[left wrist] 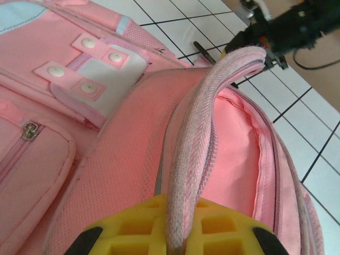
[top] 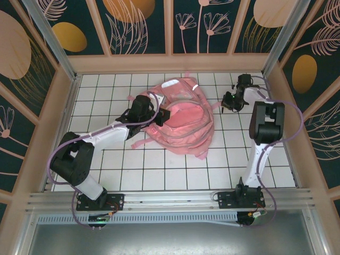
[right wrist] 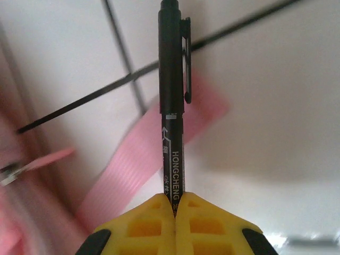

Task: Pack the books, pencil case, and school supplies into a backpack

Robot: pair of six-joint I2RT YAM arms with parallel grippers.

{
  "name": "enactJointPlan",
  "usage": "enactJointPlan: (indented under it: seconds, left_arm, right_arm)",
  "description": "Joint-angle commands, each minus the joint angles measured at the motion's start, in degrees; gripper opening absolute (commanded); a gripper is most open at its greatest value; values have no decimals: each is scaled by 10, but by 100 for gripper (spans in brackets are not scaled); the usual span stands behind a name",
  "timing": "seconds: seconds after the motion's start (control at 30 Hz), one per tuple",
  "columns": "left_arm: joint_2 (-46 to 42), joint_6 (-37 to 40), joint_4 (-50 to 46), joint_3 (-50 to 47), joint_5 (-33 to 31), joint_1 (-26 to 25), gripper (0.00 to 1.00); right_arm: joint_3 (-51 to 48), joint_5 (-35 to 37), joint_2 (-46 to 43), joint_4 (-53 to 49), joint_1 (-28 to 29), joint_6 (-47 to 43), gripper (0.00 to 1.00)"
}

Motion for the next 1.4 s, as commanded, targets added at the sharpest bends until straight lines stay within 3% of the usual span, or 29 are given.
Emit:
enactJointPlan:
  seconds: [0.0, 0.2, 0.33, 0.53, 0.67, 0.77, 0.9, 1.07, 1.23, 1.37]
  left_arm:
    - [-8, -96, 93, 11, 18, 3, 2]
    - [-2, -147, 118, 24, 11, 3, 1]
    - [7, -168, 127, 26, 14, 3, 1]
    - [18, -192, 139, 34, 41, 3, 2]
    - [19, -197, 139, 30, 38, 2, 2]
    - [16, -210, 156, 22, 46, 2, 3]
    - [19, -201, 142, 24, 60, 2, 3]
    - [13, -184, 149, 12, 71, 2, 6]
    - [16, -143, 128, 17, 89, 2, 10]
    - [23, -77, 115, 24, 154, -1, 20]
  right_arm:
    - [-48, -52, -95, 60, 9, 159, 0]
    - [-227, -46, -293, 131, 28, 302, 0]
    - [-289, -30, -397, 153, 103, 379, 0]
    - [-305, 15, -416, 200, 253, 526, 0]
    - [-293, 109, -389, 203, 308, 593, 0]
    - [-281, 142, -365, 192, 322, 607, 3]
    - [-289, 119, -355, 252, 334, 595, 27]
    - [-292, 146, -384, 242, 337, 567, 47]
    - [-316, 135, -431, 197, 301, 518, 48]
    - [-316, 160, -470, 118, 262, 423, 48]
